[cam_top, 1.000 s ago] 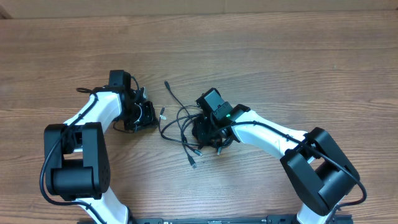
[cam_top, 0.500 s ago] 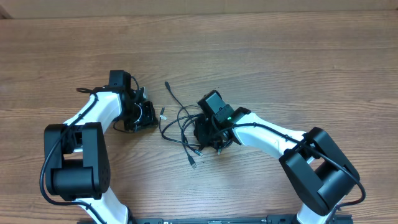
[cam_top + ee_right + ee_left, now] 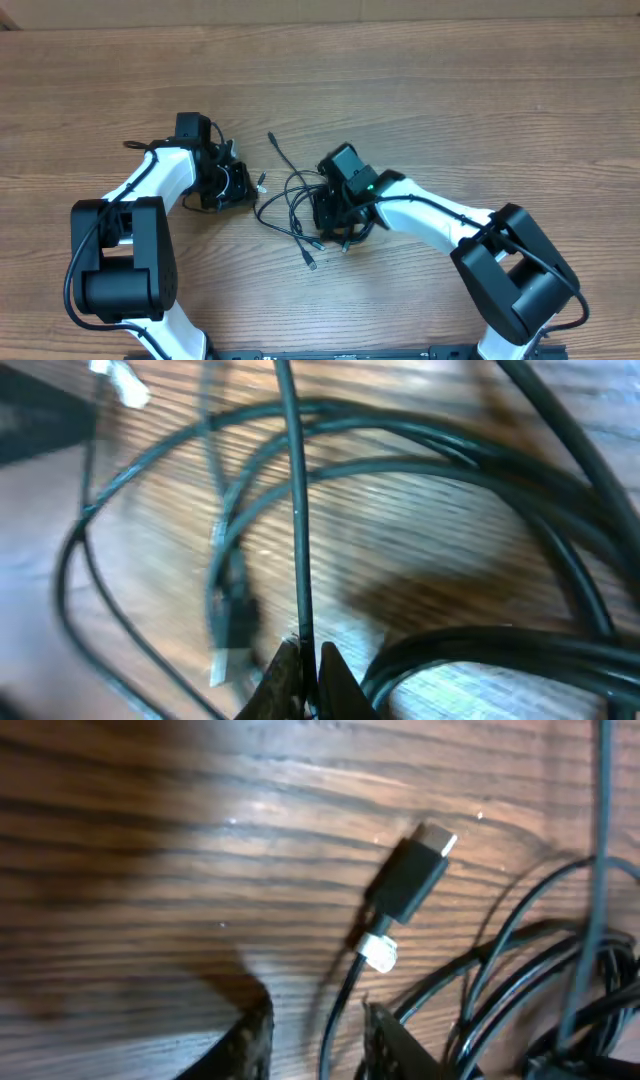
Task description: Untangle cables
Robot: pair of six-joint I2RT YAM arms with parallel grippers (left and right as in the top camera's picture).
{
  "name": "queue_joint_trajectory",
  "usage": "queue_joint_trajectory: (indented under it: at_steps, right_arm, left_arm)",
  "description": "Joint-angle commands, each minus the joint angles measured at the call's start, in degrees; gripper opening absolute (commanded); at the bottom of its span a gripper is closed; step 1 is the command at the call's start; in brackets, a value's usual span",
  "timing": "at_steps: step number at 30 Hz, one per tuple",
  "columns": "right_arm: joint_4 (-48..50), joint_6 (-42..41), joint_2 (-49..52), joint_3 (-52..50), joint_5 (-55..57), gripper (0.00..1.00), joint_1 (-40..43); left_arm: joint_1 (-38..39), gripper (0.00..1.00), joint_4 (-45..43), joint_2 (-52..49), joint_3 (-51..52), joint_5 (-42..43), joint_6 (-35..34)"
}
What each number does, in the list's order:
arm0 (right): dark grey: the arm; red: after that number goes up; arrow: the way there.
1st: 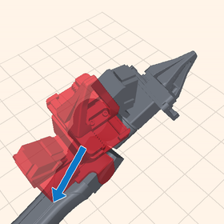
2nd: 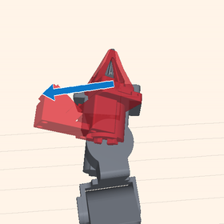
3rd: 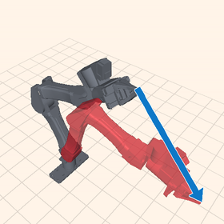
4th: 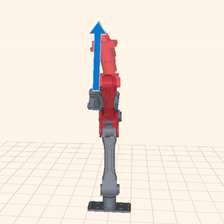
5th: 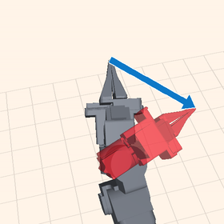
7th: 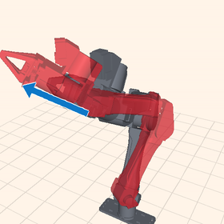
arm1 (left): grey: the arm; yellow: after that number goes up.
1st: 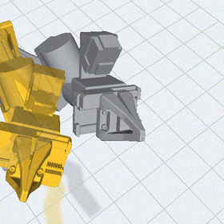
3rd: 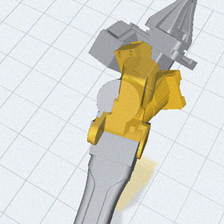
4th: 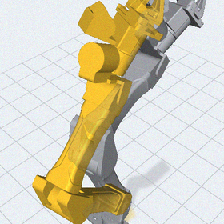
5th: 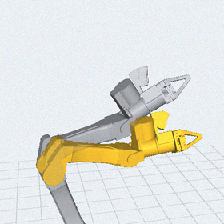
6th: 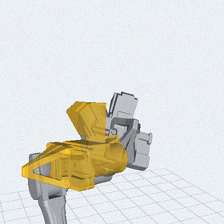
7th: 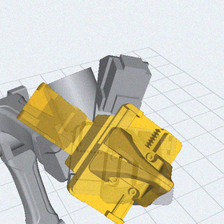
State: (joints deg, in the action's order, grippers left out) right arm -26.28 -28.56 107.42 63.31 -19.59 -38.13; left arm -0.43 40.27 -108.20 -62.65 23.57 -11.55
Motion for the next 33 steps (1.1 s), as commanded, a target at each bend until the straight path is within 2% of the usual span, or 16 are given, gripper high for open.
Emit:
queue_joint_trajectory:
  at_steps: [1, 6, 9, 13, 14, 15, 16, 23, 24, 27, 28, 33]
  right_arm:
    - [-1.2, 1.2, -3.6, 6.5, -11.2, 0.04, 3.5]
    - [-2.8, 2.0, -9.0, 9.2, -19.1, 0.04, 6.8]
    - [-5.2, 6.3, -12.6, 9.2, -18.5, 0.04, 8.0]
    - [-8.1, 6.6, -13.2, 9.1, -15.8, 0.04, 8.7]
    - [-8.7, 6.6, -13.2, 9.1, -15.5, 0.17, 8.6]
    - [-9.5, 6.6, -13.2, 9.1, -14.2, 0.52, 8.6]
    - [-10.3, 6.6, -13.2, 9.1, -12.9, 0.61, 8.6]
    - [-21.0, 6.1, -13.1, 9.1, 6.1, 0.63, 8.6]
    - [-23.1, 6.1, -13.1, 9.1, 8.8, 0.60, 8.6]
    - [-25.9, 6.1, -13.1, 8.9, 10.8, 0.43, 8.6]
    - [-26.0, 6.1, -13.0, 8.6, 10.7, 0.40, 8.5]
    - [-22.5, 6.1, -12.7, 5.1, 11.3, 0.47, 6.8]
  left_arm:
    - [0.5, 0.36, 0.2, -3.5, 2.4, -5.9, 0.9]
    - [0.5, 0.33, 0.2, -3.5, 2.4, -5.9, 0.9]
    - [0.5, 0.33, 0.2, -3.5, 2.4, -5.9, 0.9]
    - [0.5, 0.34, 0.2, -3.5, 2.4, -5.9, 0.9]
    - [0.5, 0.33, 0.2, -3.5, 2.4, -5.9, 0.9]
    - [0.5, 0.34, 0.2, -3.5, 2.4, -5.9, 0.9]
    - [0.5, 0.33, 0.2, -3.5, 2.4, -5.9, 0.9]
    - [0.5, 0.34, 0.2, -3.5, 2.4, -5.9, 0.9]
    - [0.5, 0.34, 0.2, -3.5, 2.4, -5.9, 0.9]
    - [0.5, 0.34, 0.1, -3.5, 2.4, -5.9, 0.9]
    - [0.5, 0.34, 0.1, -3.5, 2.4, -5.9, 0.9]
    - [0.5, 0.34, 0.2, -3.5, 2.4, -5.9, 0.9]
